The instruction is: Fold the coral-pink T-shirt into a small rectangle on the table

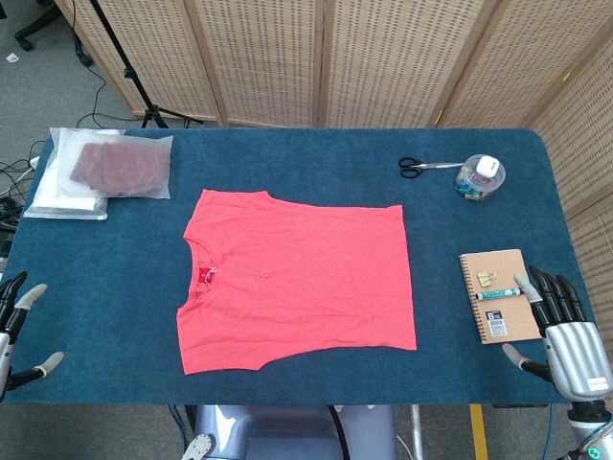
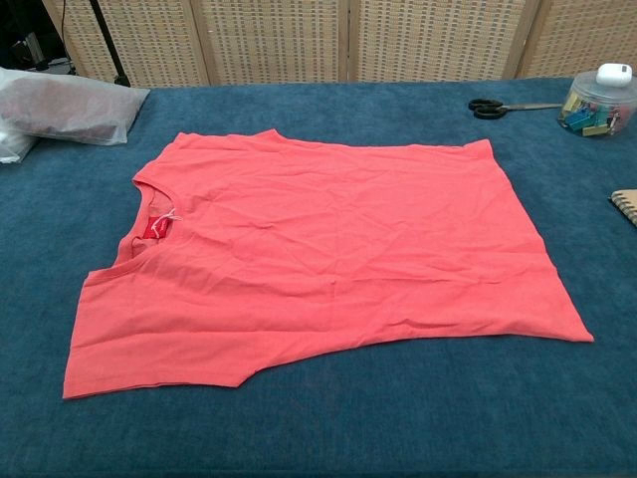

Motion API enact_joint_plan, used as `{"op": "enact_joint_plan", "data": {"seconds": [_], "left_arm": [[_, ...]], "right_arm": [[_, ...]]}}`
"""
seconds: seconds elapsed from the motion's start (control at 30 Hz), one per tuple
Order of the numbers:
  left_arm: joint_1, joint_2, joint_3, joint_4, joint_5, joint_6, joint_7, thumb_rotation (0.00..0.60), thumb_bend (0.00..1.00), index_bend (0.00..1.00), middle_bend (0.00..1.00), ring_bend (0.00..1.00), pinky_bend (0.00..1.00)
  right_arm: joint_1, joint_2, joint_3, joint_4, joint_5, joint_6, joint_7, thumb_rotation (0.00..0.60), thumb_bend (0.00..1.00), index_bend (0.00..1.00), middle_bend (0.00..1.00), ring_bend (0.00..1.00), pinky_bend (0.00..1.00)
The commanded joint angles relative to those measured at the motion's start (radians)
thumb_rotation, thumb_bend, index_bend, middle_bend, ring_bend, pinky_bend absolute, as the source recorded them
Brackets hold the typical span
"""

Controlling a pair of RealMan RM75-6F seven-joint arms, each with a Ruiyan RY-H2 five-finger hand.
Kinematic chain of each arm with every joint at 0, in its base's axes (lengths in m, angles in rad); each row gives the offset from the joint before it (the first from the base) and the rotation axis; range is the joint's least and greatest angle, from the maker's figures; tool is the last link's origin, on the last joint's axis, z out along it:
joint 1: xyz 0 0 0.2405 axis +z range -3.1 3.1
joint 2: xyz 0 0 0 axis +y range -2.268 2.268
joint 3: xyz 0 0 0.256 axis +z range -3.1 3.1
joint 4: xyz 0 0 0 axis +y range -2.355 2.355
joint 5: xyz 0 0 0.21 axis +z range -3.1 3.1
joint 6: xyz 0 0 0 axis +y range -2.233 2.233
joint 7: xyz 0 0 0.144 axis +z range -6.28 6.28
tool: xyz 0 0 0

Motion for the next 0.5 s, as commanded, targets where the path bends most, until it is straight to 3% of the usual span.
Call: {"op": "enact_joint_plan", "data": {"seconds": [0.03, 0.27, 0.5], "left_arm": [[0.000, -0.001, -0.001, 0.001, -0.002, -0.001, 0.001, 0.600, 0.00, 0.00, 0.00, 0.00, 0.00], [-0.006, -0.009, -0.008, 0.003, -0.019, -0.016, 0.016, 0.600, 0.00, 0.00, 0.00, 0.00, 0.00], [-0.018, -0.016, -0.015, -0.002, -0.030, -0.038, 0.035, 0.600, 0.00, 0.00, 0.00, 0.00, 0.00]], "right_arm": [[0.000, 0.001, -0.002, -0.001, -0.002, -0.002, 0.001, 0.600, 0.00, 0.00, 0.00, 0.00, 0.00], [0.010, 0.008, -0.025, 0.008, -0.027, -0.037, -0.009, 0.600, 0.00, 0.02, 0.00, 0.00, 0.00], [0.055, -0.024, -0.075, 0.032, -0.140, -0.098, 0.018, 0.600, 0.00, 0.24, 0.00, 0.00, 0.00]]}}
